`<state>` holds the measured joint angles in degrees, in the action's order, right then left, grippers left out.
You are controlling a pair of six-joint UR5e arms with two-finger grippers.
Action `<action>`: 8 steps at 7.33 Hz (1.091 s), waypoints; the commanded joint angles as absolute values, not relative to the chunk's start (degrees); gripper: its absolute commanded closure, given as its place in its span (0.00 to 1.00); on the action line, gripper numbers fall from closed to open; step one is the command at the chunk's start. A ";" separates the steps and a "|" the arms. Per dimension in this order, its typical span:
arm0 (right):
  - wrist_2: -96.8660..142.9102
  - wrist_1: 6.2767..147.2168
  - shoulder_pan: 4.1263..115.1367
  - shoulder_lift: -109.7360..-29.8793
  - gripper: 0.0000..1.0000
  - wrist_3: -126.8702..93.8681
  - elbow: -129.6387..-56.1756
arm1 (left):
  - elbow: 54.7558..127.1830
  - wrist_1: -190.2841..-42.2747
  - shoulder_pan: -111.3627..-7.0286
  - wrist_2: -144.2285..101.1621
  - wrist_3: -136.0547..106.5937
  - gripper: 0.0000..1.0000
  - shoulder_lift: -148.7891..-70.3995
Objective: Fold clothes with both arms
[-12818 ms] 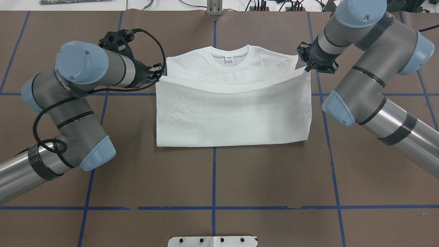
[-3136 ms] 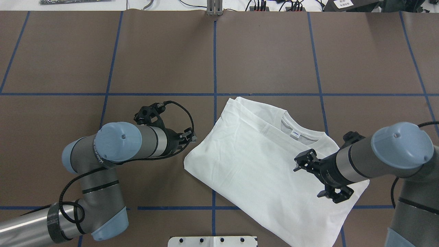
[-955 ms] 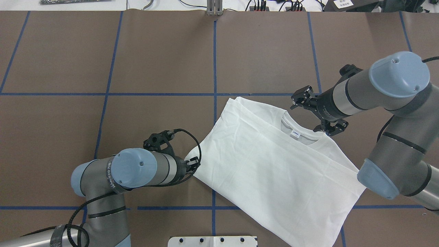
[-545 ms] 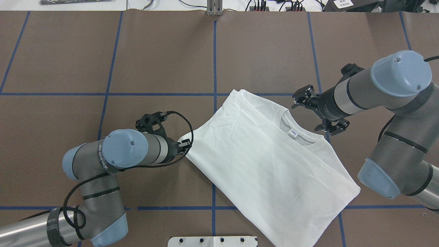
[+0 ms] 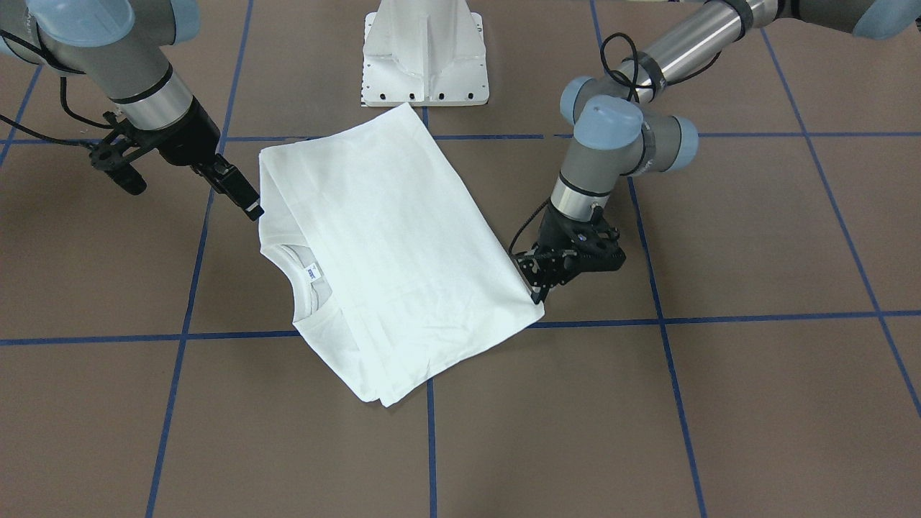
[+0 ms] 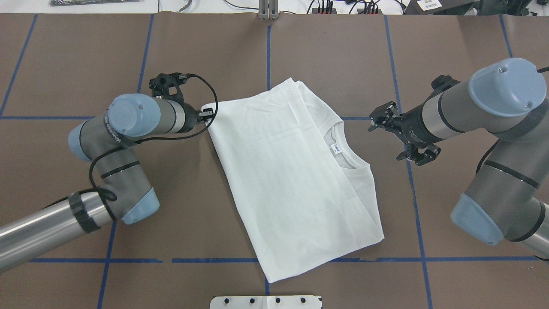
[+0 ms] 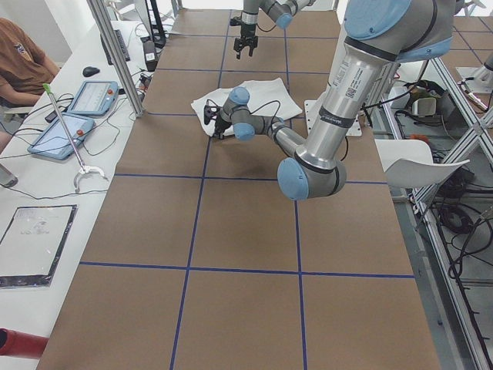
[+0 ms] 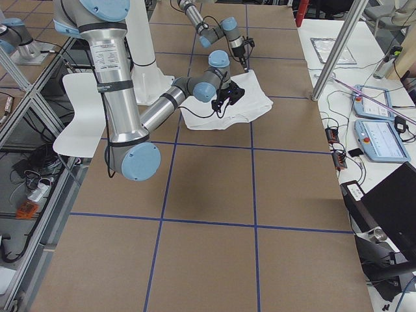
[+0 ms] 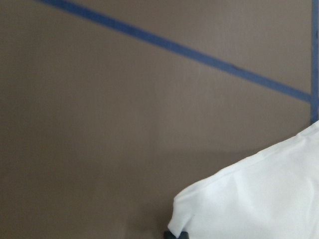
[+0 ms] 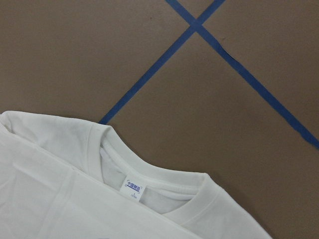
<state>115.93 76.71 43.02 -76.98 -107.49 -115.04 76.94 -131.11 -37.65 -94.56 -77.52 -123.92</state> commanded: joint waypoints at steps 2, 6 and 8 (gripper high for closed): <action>115.40 76.73 42.98 -76.82 0.00 -107.49 -114.96 | 51.73 -143.17 -43.93 -94.92 -71.56 1.00 -136.99; 104.99 76.73 33.70 -75.06 0.00 -110.54 -114.87 | 52.62 -145.72 -44.38 -97.89 -72.15 0.26 -137.90; 98.92 76.73 25.97 -73.49 0.00 -116.00 -114.70 | 60.95 -144.76 -44.91 -100.35 -72.59 0.21 -133.88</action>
